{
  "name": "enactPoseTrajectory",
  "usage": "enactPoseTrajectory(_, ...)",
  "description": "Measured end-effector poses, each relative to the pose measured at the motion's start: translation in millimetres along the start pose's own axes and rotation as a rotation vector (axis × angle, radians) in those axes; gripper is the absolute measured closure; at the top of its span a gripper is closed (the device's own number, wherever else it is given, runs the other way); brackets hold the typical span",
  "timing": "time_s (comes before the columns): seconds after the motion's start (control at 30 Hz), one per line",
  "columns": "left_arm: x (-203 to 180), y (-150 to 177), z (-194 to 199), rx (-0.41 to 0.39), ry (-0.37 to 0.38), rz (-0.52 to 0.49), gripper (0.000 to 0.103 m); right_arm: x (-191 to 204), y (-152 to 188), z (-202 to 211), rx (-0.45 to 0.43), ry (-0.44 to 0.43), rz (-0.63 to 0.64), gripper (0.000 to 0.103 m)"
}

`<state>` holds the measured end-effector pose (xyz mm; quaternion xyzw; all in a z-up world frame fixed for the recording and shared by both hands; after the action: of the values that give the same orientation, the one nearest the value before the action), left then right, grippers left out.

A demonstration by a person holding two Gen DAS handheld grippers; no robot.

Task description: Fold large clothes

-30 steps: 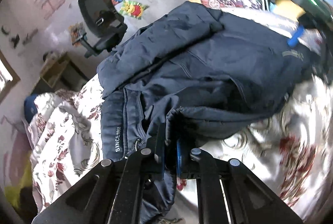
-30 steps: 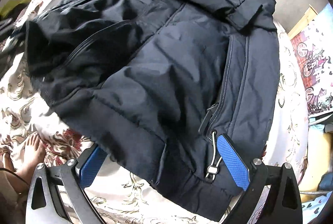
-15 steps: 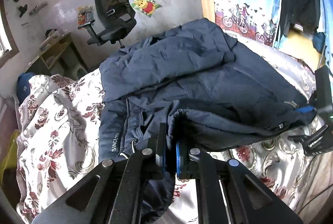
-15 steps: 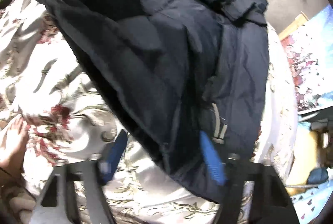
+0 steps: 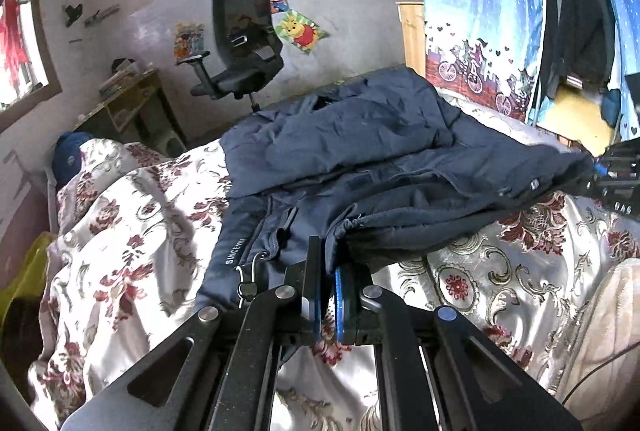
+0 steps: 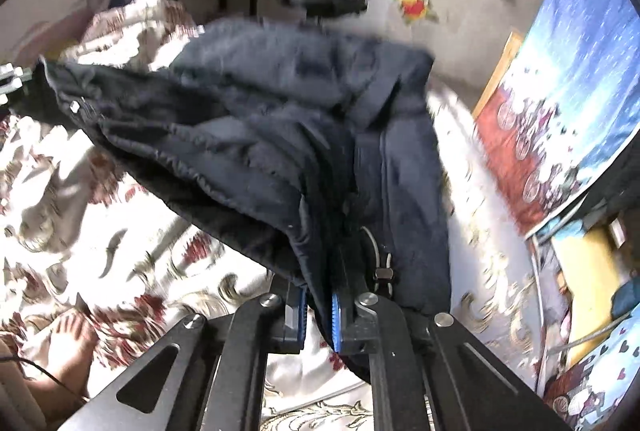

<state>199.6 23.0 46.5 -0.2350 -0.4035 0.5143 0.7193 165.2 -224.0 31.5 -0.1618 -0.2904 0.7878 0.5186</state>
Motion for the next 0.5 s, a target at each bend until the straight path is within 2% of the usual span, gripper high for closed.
enactPoseTrajectory(0.13, 10.6, -2.9, 21.3, -0.013, -0.010, 0.021, 0.098, 10.9, -11.6, 36.7, -0.084, 0.001, 0.014, 0.095)
enactPoseTrajectory(0.33, 23.1, -9.8, 53.4, -0.046, -0.019, 0.038, 0.098, 21.6, -11.2, 82.4, -0.149, -0.007, 0.030, 0.096)
enactPoseTrajectory(0.4, 24.6, -11.3, 61.9, -0.059, -0.023, 0.038, 0.098, 23.4, -11.0, 91.4, -0.168, -0.004, 0.040, 0.096)
enactPoseTrajectory(0.5, 26.6, -15.3, 71.5, -0.074, -0.029, 0.036, 0.098, 26.6, -28.4, 81.4, -0.177, -0.004, 0.049, 0.096)
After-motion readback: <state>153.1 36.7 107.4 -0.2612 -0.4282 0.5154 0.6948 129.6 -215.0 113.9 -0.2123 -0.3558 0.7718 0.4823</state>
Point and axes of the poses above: each gripper's, at about its wrist camera, not at the fingertips, and z roughly against the way its jaws point, x to its left, y to its underside, the point moved 7 cm from there along -z, roughly the way its jaws point, and after that the axes turned 15 degrees about -y, right-handed, at the moved point
